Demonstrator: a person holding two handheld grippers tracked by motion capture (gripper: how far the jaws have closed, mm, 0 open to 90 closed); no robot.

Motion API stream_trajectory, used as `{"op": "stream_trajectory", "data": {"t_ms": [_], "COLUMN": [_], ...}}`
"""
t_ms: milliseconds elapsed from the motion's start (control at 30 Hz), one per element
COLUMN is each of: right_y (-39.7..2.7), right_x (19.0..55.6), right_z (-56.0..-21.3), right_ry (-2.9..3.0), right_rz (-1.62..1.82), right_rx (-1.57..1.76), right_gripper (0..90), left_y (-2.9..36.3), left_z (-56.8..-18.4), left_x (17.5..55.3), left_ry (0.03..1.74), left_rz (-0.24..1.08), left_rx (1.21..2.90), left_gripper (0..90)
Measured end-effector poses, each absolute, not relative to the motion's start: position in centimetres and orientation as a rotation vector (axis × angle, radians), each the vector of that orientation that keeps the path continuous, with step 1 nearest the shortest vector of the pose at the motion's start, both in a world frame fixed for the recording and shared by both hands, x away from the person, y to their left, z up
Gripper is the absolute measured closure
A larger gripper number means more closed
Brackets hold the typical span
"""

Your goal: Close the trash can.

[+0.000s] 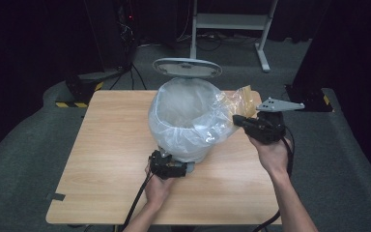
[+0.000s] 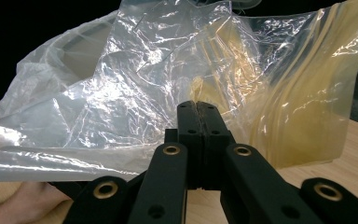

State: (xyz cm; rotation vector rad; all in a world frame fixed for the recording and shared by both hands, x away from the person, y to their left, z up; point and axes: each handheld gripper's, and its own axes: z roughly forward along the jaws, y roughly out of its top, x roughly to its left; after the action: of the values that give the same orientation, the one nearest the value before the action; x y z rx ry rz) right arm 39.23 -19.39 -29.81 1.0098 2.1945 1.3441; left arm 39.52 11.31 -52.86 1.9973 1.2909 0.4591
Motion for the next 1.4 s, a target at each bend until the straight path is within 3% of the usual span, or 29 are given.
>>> {"op": "stream_trajectory", "data": {"t_ms": [167,1400], "right_y": [-18.7,-12.8], "right_x": [39.4,42.6], "right_z": [-29.5,-29.0], "right_ry": [2.202,2.291], "right_rz": [1.352,1.37], "right_rx": [0.995,0.942], "right_gripper": [89.4,89.3], "left_y": [10.9,11.3], "left_z": [-53.0,-52.9], "left_x": [39.5,39.5], "left_ry": [1.316,1.291], "left_rz": [0.456,0.459], "left_rx": [1.93,1.995], "left_gripper": [1.8,1.8]}}
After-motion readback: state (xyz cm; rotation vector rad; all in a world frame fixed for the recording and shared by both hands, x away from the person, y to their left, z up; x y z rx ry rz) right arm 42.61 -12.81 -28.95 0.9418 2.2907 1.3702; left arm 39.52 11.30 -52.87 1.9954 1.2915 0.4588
